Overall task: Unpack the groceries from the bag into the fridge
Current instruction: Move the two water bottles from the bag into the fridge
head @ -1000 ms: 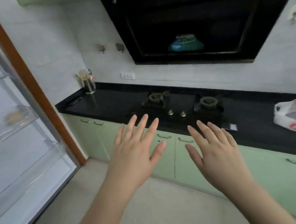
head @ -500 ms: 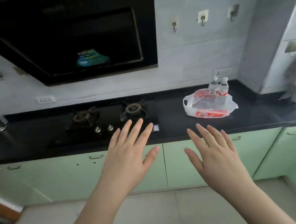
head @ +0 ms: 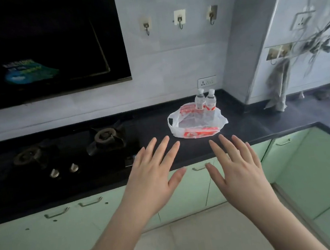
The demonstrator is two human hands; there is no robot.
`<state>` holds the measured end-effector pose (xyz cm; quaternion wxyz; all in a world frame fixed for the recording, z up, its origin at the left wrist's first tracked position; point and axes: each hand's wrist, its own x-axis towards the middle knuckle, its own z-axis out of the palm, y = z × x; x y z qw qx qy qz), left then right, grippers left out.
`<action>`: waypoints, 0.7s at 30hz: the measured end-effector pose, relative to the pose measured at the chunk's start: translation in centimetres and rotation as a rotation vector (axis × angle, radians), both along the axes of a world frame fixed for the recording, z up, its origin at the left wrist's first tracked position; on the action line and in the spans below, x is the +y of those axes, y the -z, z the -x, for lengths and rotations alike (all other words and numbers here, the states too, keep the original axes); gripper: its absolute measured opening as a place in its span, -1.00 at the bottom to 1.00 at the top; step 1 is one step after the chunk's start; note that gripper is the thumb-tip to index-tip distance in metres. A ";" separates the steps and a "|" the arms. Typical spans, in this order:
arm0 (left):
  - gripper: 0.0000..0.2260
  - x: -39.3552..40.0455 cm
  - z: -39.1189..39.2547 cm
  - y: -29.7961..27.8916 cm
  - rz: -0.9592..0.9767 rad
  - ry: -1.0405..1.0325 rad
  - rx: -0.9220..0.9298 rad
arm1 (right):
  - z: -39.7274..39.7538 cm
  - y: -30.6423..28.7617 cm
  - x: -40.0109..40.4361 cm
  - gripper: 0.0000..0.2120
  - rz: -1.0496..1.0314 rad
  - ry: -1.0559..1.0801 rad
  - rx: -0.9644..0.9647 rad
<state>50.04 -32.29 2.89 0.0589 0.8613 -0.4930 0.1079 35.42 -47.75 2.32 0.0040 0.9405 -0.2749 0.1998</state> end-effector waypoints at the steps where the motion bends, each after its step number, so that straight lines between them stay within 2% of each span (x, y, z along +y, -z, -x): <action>1: -0.42 -0.6 -1.2 0.0 0.012 -0.001 0.005 | -0.9 0.0 -0.5 -0.42 -0.006 0.011 0.002; 9: -0.44 -6.3 -8.7 0.7 0.027 0.114 0.007 | -6.3 0.4 -3.8 -0.41 -0.015 0.074 0.038; 21: -0.44 -15.4 -12.7 2.8 -0.047 0.186 0.040 | -9.2 2.2 -10.9 -0.38 -0.060 0.174 0.091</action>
